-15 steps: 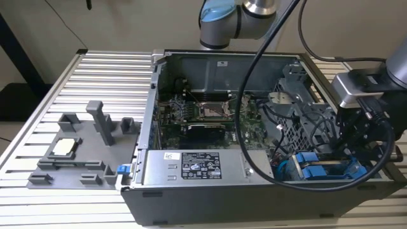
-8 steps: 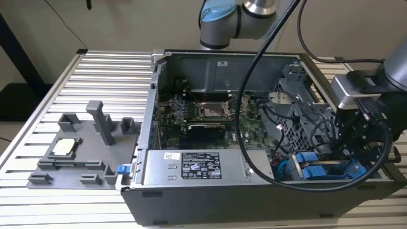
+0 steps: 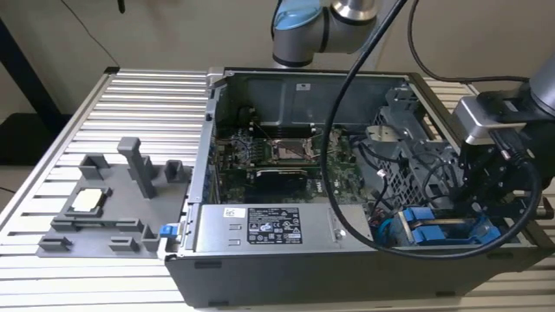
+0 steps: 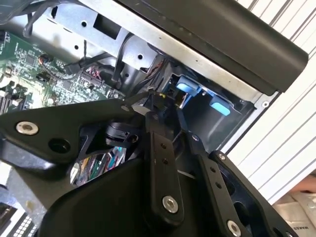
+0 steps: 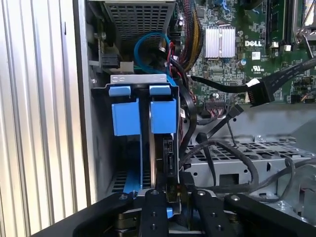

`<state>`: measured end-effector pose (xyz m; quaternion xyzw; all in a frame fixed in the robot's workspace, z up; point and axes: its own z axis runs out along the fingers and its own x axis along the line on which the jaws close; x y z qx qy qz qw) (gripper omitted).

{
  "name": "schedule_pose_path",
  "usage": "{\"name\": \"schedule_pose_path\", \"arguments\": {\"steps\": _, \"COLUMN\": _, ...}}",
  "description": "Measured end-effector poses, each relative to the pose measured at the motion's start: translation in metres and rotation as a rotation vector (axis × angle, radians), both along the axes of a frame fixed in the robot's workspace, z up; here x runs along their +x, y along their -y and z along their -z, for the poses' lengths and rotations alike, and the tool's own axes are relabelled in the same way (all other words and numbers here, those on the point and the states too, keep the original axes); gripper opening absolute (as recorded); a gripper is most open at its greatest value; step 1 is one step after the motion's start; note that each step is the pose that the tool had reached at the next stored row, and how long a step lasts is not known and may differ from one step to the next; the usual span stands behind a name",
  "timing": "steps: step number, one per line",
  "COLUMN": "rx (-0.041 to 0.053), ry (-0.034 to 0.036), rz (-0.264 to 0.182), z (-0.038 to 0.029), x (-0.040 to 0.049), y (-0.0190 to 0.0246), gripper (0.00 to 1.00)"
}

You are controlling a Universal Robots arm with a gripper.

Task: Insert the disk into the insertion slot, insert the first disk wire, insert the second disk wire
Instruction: 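Insert the first disk wire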

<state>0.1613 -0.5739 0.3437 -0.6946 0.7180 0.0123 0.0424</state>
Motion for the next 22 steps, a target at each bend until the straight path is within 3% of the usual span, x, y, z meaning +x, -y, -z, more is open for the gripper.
{"name": "schedule_pose_path", "arguments": {"steps": 12, "rx": -0.0002, "ry": 0.0, "rz": 0.0, "z": -0.05, "x": 0.0, "y": -0.0001, "gripper": 0.27}}
{"name": "schedule_pose_path", "arguments": {"steps": 17, "rx": -0.0001, "ry": 0.0, "rz": 0.0, "z": -0.0507, "x": 0.0, "y": -0.0013, "gripper": 0.27}}
{"name": "schedule_pose_path", "arguments": {"steps": 22, "rx": -0.0003, "ry": 0.0, "rz": 0.0, "z": -0.0507, "x": 0.0, "y": -0.0192, "gripper": 0.27}}
